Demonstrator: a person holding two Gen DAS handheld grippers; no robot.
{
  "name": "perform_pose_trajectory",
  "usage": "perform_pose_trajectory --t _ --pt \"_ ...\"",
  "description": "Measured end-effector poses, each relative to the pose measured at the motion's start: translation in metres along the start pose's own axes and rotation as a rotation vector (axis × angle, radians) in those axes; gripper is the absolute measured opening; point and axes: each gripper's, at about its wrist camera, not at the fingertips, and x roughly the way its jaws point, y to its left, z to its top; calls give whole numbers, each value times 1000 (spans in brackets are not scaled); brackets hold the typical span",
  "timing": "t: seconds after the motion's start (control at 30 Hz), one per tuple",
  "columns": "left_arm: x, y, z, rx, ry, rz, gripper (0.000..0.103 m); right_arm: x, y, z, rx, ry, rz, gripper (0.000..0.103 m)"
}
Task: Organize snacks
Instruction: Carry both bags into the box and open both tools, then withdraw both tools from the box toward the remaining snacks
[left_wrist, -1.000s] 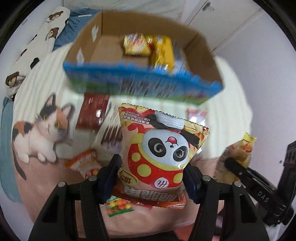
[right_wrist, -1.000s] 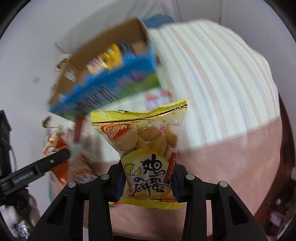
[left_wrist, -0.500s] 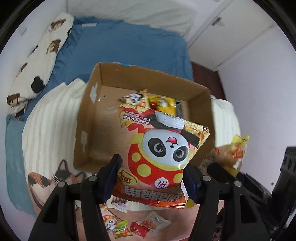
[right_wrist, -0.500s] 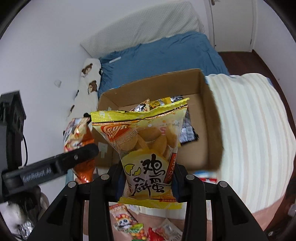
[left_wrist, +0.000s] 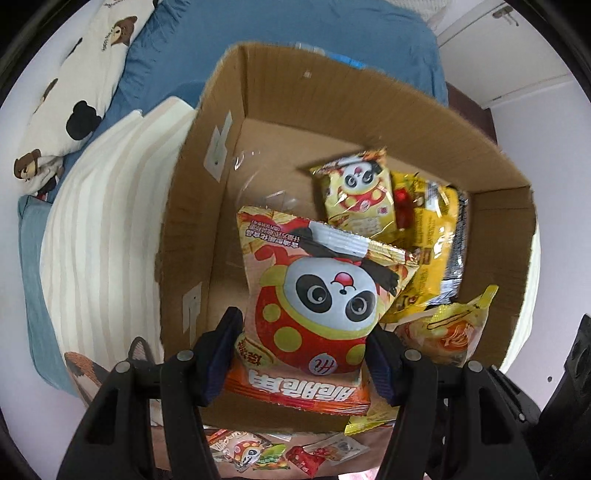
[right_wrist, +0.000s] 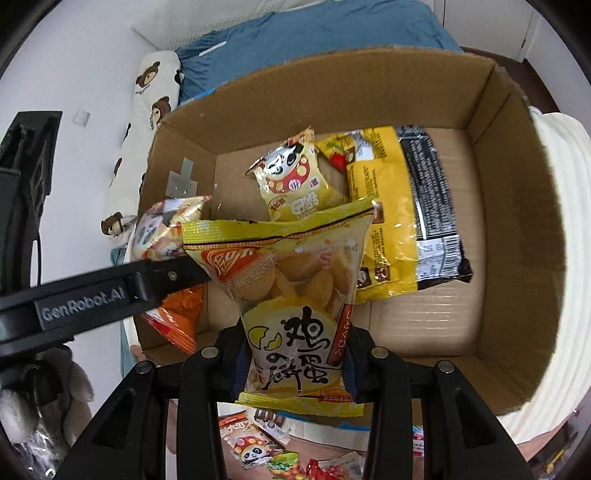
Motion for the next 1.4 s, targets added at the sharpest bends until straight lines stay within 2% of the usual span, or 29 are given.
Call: perform_pose_trajectory --t 0.1,0.13,0.17,0.2,0.23,0.27,0.47,0.67,0.77,0.93,1.03,1.4 --pt "13 0 0 9 60 9 61 14 3 4 -20 49 -16 45" --pt "17 1 0 6 75 6 61 20 4 6 -24 73 -23 56" --pt "19 1 0 6 82 5 62 26 4 9 -25 97 -28 82" --pt "20 1 1 7 79 16 75 29 4 9 -26 109 -31 92" --pt "21 2 1 9 77 33 83 30 4 10 -30 108 -43 94" --pt "20 2 1 12 69 34 87 30 5 11 -38 103 -59 94" --pt "11 0 -5 22 40 34 88 31 3 12 -52 111 -113 96" --pt "-7 -6 -12 47 -9 19 89 16 1 9 -57 61 -157 97" --pt "-25 -11 -21 69 -83 13 89 -4 -1 2 -62 16 -164 97" --pt "-57 -19 -45 134 -263 76 89 -39 -7 -17 -67 -78 -176 97" --pt "-73 -19 -63 147 -342 61 89 -59 -10 -34 -73 -140 -188 97" --pt "-117 -16 -162 190 -599 81 89 -135 -15 -121 -86 -413 -216 97"
